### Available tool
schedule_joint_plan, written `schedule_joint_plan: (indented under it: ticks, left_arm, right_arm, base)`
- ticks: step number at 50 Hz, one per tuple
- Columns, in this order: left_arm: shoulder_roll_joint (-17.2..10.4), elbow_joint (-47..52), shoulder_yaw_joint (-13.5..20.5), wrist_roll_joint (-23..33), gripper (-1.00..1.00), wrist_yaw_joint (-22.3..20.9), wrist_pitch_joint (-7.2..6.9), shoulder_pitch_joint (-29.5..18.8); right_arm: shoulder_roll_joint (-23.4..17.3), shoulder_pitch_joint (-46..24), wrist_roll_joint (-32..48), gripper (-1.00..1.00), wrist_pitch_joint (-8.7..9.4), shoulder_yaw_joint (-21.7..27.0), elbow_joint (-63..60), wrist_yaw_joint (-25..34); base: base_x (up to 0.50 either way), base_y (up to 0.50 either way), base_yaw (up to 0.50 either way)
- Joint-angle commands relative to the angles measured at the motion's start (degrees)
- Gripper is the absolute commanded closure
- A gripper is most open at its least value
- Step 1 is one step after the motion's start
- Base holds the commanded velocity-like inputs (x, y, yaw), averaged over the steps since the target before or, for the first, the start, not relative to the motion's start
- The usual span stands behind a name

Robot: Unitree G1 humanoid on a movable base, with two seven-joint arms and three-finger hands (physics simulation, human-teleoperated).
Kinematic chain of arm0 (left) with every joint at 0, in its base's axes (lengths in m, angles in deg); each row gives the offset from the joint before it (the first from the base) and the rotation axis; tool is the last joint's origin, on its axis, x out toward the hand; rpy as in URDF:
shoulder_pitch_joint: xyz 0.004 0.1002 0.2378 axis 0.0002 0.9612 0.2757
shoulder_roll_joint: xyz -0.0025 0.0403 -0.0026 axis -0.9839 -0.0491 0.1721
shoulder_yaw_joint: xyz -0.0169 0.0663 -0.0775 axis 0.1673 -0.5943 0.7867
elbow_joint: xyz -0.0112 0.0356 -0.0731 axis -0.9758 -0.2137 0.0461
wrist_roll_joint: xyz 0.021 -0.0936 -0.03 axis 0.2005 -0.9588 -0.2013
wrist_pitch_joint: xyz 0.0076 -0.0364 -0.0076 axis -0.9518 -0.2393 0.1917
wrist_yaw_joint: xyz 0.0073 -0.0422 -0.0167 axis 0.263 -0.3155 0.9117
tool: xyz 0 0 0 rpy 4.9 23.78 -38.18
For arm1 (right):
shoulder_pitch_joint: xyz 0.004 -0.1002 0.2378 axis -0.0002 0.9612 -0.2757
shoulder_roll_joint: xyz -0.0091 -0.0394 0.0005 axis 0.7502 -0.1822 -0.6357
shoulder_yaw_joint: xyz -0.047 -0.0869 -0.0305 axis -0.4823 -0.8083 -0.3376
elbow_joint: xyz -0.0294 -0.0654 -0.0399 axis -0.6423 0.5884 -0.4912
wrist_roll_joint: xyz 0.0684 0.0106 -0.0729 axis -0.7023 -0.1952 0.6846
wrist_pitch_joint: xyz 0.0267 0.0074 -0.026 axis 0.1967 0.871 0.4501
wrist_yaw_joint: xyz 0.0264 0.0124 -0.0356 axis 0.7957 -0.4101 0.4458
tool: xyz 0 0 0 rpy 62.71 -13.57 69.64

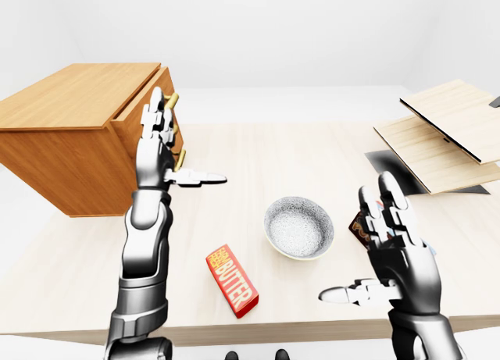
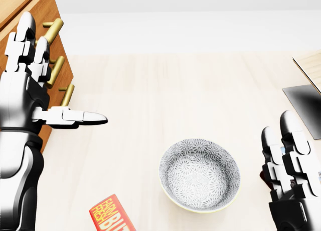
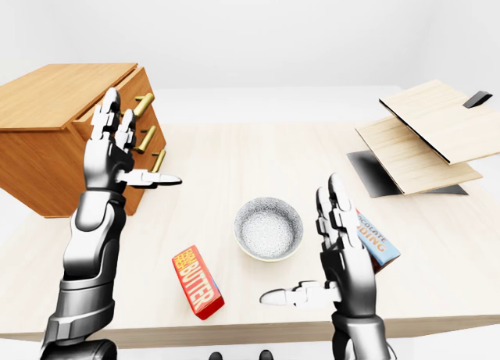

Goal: Close the top drawer of the cabinet and put the bowl on top of it.

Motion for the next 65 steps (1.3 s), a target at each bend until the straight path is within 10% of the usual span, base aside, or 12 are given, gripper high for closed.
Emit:
schedule_joint_plan:
  ticks: [1,65]
  left_arm:
    - [-2.32,-7.73,1.20,-1.96,-1.00,0.71,0.00,-5.04]
    - [-7.40,-33.08,2.89,-4.79,-1.00,1.30,0.00,-12.50]
  right_arm:
    - [0.57,1.15,-0.77,-1.00,0.04,0.64,-1.51,1.13]
    - [-0.12,1.62,0.67,-1.00,-1.60,-1.34,-0.37,0.01]
  base:
    - [0.00,0.00,0.00]
    - [0.00,0.00,0.00]
